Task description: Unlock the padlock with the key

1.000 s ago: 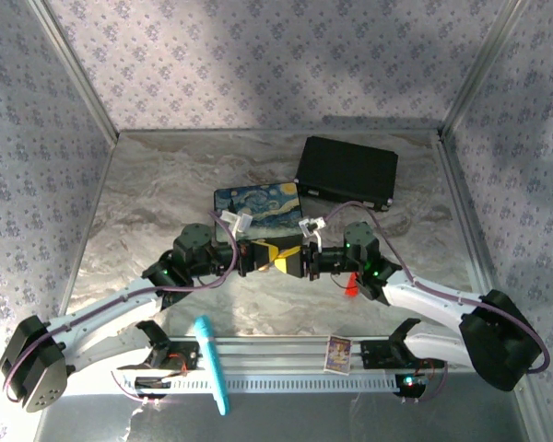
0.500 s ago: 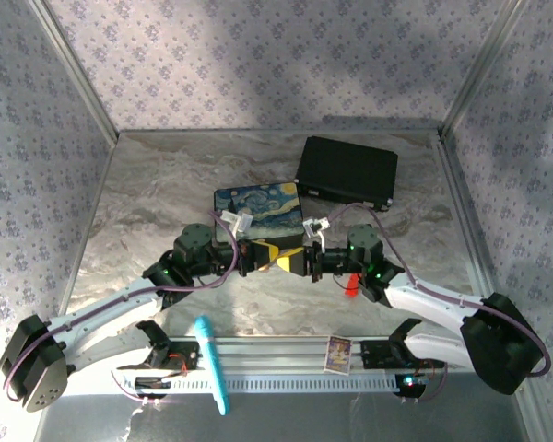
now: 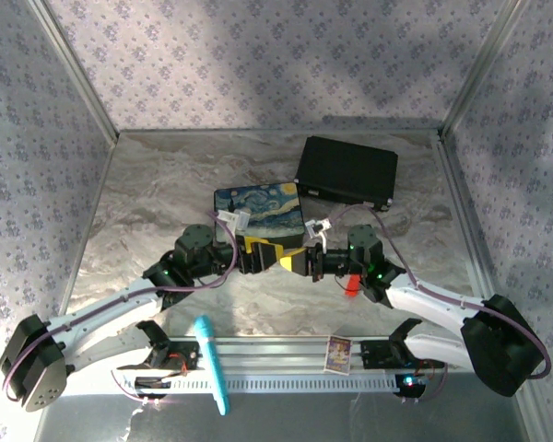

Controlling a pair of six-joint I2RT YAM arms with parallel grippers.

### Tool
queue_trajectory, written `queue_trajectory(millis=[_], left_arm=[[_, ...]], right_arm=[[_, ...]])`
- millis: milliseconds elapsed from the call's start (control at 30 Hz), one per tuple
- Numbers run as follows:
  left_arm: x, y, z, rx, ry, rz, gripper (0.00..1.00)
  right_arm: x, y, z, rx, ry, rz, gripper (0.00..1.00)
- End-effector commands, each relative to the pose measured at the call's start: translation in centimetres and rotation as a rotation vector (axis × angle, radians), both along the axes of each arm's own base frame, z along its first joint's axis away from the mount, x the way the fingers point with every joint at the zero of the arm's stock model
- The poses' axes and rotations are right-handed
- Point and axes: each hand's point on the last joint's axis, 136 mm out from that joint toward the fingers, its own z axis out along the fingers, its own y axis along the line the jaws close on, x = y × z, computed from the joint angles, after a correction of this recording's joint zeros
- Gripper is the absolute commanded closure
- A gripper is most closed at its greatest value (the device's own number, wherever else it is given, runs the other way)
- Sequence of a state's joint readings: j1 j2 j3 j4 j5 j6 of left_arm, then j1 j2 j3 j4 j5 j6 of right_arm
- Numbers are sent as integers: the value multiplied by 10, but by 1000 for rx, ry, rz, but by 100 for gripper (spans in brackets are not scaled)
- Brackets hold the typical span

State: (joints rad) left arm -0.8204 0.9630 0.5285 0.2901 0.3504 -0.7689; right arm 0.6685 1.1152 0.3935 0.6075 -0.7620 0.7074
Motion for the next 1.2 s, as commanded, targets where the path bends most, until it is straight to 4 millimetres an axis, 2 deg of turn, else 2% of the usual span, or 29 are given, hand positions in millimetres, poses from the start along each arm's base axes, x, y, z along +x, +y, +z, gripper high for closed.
queue_trajectory(millis=[0,67,133,233,333,533,667,833,1167], left_arm=[[13,14,-2,21,-7,110,0],[20,20,-14,66,25,166,0],[28,29,-37,156,86,238,0],[32,34,-67,245,148,279,3],[33,32,-86,286,169,284,7],[47,35,-129,427,170,336,13],[55,27,-147,439,187,343,17],[65,27,-164,418,173,397,24],[60,17,-186,447,169,368,41]], right_arm=[[13,-7,-21,-89,33,-77,100],[22,-13,-37,-145,69,-135,100],[34,-24,-58,-214,123,-219,100],[42,-34,-78,-283,161,-285,100],[43,-34,-86,-301,176,-289,100],[42,-33,-93,-341,186,-273,100],[42,-34,-97,-353,195,-274,100],[40,-33,-102,-364,210,-263,100],[40,-32,-110,-386,231,-261,100]])
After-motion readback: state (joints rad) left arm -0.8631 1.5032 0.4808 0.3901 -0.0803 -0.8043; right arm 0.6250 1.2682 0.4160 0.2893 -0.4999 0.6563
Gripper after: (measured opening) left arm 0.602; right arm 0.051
